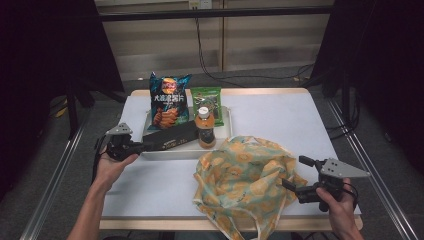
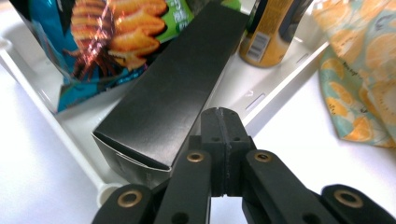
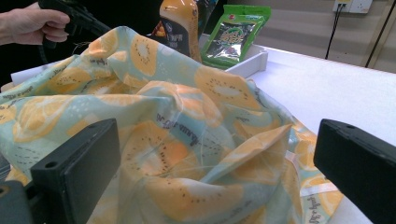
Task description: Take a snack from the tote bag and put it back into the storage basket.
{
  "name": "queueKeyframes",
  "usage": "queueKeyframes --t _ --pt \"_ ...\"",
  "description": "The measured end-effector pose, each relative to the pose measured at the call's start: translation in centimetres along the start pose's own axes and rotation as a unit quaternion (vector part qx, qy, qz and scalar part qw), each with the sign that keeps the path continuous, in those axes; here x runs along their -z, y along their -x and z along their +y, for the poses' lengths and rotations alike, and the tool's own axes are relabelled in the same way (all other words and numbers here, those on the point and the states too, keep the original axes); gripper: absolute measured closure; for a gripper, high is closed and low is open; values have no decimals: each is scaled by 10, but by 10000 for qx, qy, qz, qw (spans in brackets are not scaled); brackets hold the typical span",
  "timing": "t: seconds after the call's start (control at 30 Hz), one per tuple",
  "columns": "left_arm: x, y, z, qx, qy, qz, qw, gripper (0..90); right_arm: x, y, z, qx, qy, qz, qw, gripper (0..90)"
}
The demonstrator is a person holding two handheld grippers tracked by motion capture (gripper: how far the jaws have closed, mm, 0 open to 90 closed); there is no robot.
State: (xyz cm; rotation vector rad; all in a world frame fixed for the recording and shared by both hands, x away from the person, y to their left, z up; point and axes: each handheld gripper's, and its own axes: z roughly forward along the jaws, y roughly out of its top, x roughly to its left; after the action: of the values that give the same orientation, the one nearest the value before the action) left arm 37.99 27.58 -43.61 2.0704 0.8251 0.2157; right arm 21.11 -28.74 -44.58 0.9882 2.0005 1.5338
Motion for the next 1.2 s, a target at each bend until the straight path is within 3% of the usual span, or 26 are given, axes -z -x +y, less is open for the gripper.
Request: queueKeyframes --t 0.17,0.5,0.67,1.2 --pt "-10 -2 -2 74 -167 114 9998 900 1 1 0 -8 20 -39 10000 3" --pt "-15 -11 1 313 -119 361 9988 900 1 2 -1 6 -20 18 10000 3" --pt "-14 -19 4 477 34 433 9979 900 0 2 -1 -7 5 -14 10000 3" --pt "-19 -24 4 551 39 524 9971 900 0 3 -2 -1 -11 -5 10000 3"
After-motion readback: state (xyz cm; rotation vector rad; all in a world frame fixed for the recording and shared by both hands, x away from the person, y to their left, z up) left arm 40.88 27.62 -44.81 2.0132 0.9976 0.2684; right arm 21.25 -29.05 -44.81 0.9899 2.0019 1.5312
